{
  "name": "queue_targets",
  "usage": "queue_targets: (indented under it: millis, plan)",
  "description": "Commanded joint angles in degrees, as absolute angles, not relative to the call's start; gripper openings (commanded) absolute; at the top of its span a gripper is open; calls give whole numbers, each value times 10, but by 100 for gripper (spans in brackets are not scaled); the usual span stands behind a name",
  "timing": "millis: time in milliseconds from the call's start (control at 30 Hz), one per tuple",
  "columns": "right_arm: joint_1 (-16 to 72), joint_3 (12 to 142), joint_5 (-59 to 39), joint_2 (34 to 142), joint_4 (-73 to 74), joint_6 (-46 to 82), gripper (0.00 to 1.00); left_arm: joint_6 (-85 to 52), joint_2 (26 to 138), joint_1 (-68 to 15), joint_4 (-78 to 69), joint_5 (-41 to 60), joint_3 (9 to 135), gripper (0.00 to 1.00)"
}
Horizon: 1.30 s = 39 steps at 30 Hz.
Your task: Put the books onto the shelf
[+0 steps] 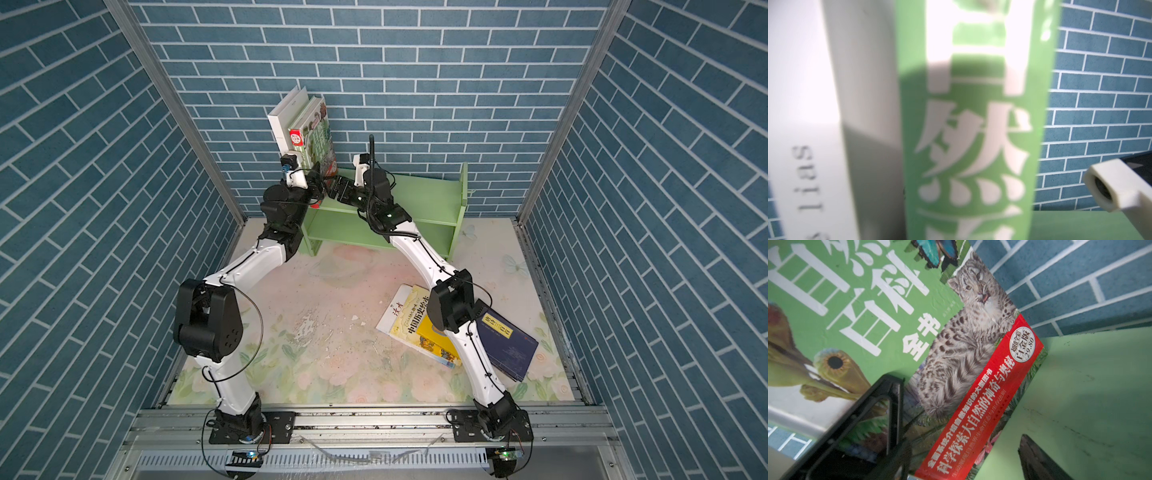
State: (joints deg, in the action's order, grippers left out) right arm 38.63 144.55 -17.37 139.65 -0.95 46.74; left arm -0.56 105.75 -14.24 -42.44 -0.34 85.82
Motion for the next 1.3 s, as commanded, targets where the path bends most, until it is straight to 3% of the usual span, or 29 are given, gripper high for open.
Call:
queue_targets:
  millis: [0, 267, 767, 1033, 1267]
  plan:
    - [391, 1433, -180, 1417, -15, 492, 81, -11, 1009, -131, -477, -13, 848, 40]
    - [396, 1441, -181, 1425, -11, 492, 81, -11, 997, -131, -450, -7, 853, 54]
    - [400, 1448, -181, 1439, -5, 502, 79, -19, 864, -135, -386, 82, 782, 56]
    - [403, 1482, -186, 1464, -2, 497, 78, 13, 857, -125, -226, 64, 876, 55]
    - [409, 1480, -185, 1475, 14, 498, 78, -81, 908, -56, -107, 127, 992, 53]
